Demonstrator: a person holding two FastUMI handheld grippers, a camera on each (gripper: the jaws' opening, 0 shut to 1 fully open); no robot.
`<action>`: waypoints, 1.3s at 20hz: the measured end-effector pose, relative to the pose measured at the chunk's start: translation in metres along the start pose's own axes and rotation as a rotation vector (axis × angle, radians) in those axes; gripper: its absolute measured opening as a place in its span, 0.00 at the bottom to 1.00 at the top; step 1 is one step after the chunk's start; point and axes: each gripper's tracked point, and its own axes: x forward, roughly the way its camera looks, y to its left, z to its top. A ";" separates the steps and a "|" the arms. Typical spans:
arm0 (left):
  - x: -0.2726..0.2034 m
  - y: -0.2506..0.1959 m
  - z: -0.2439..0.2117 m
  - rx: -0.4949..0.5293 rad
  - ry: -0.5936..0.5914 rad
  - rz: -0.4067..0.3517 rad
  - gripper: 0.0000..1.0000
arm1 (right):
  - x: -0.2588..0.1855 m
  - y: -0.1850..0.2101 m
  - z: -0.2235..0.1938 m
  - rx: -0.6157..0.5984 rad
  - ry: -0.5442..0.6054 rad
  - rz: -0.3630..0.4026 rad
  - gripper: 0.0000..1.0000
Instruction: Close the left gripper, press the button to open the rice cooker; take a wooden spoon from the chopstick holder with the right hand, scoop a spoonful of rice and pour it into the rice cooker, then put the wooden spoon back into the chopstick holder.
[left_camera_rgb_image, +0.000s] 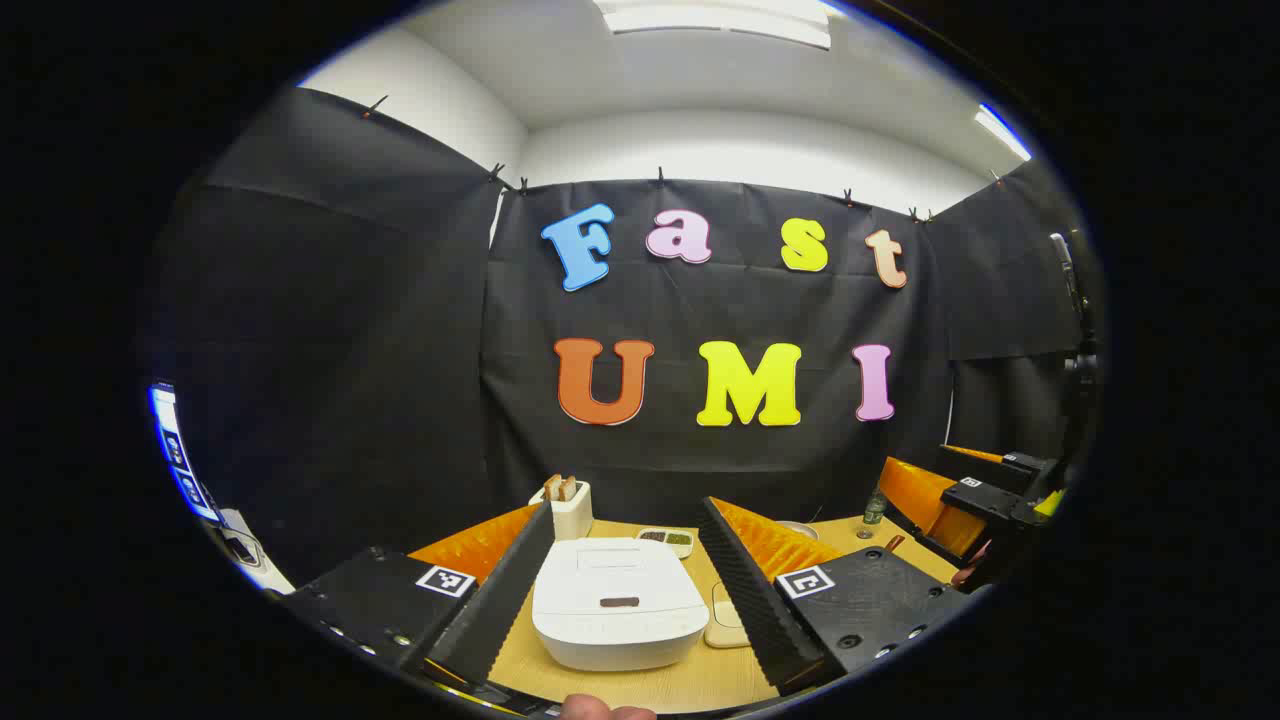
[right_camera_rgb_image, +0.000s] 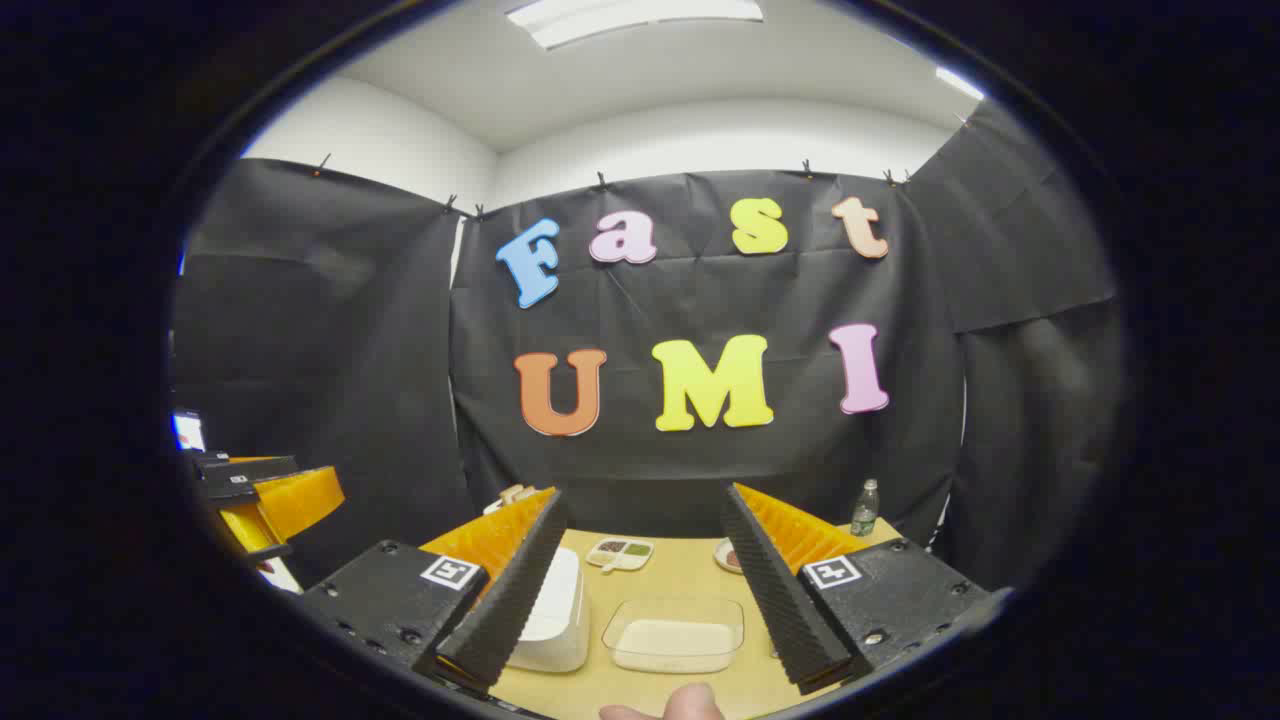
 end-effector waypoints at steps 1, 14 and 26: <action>0.000 0.000 -0.001 0.000 0.002 0.002 0.94 | -0.002 -0.002 0.001 0.000 -0.003 -0.004 1.00; 0.003 -0.004 -0.008 0.005 0.030 -0.039 0.94 | -0.004 -0.014 -0.002 0.012 0.000 -0.059 1.00; 0.000 0.008 -0.005 -0.014 0.014 -0.003 0.94 | -0.001 -0.005 0.002 0.012 -0.002 -0.047 1.00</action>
